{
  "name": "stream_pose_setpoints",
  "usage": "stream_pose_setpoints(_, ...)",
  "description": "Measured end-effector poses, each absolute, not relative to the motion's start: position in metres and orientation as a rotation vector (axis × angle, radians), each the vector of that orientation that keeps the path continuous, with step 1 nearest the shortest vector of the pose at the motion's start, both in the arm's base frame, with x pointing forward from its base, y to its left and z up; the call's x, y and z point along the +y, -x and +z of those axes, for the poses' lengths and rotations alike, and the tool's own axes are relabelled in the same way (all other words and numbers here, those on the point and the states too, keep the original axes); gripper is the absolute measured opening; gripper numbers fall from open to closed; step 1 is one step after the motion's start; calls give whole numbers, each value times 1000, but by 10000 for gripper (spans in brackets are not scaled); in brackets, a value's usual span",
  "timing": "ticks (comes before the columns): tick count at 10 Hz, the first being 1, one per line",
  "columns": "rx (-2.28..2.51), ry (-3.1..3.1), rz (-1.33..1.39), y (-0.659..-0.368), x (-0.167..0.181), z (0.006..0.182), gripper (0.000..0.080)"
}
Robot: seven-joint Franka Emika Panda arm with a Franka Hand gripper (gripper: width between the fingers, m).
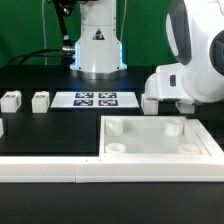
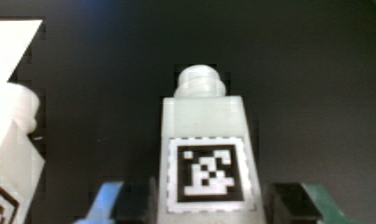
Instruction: Assemble square table
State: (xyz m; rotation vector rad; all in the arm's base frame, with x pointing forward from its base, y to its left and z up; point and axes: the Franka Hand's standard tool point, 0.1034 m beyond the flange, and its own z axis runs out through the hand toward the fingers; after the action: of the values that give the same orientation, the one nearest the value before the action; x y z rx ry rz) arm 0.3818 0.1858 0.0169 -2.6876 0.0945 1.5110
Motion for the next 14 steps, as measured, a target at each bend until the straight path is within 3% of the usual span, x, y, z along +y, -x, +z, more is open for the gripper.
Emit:
stream_pose_setpoints(6,95,2685,1510,-385,184,20,290)
stream_pose_setpoints(9,56,2666,1499,-412,142,93,290)
stream_pose_setpoints(10,67,2692,1454,-414,139,101,290)
stream_pose_setpoints(13,64,2821,1144,-428,141,99,290)
stream_pose_setpoints(14,23,2840,1028,-452,135,111,290)
